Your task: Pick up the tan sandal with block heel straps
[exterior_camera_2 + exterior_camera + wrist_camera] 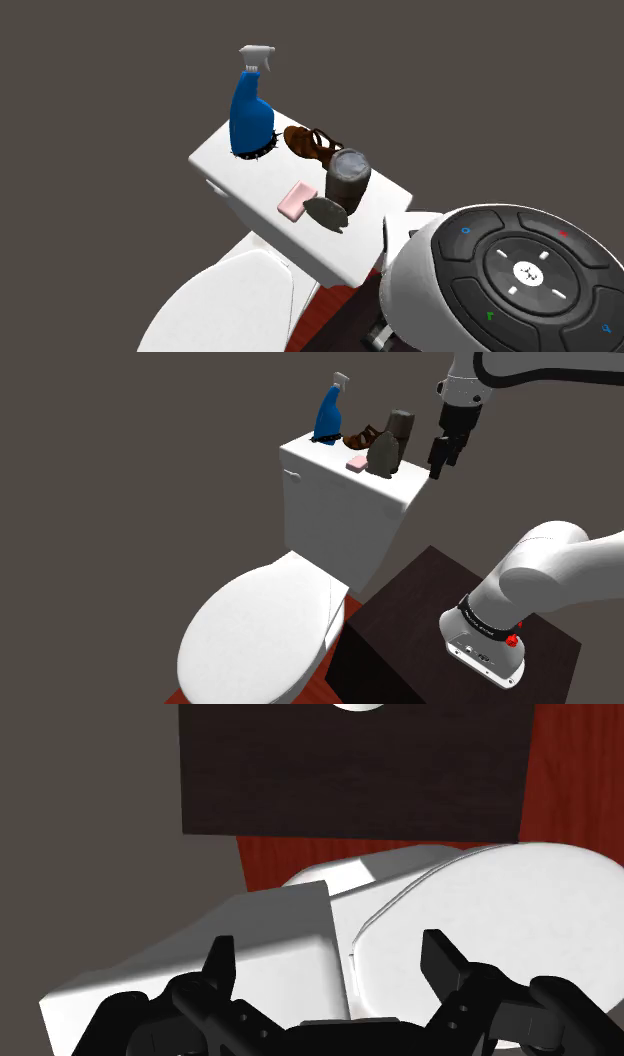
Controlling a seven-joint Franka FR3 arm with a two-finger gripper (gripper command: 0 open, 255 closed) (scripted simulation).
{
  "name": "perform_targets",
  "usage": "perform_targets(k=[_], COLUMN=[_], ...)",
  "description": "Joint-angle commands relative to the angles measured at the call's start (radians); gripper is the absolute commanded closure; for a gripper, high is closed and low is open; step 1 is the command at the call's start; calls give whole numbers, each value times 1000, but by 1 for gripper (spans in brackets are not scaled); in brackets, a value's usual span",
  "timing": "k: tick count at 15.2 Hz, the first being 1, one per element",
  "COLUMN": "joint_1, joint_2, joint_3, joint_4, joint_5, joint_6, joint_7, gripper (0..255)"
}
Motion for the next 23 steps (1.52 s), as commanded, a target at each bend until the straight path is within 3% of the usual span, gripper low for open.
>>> perform_targets(k=[1, 12, 23], joint_1=[0, -7, -15], joint_2=[0, 353, 715], joint_3=[0, -79, -133], joint_4=[0, 192, 520], joint_5=[0, -58, -33], joint_6=[0, 272, 420], joint_7=[0, -91, -193], gripper=[0, 0, 0])
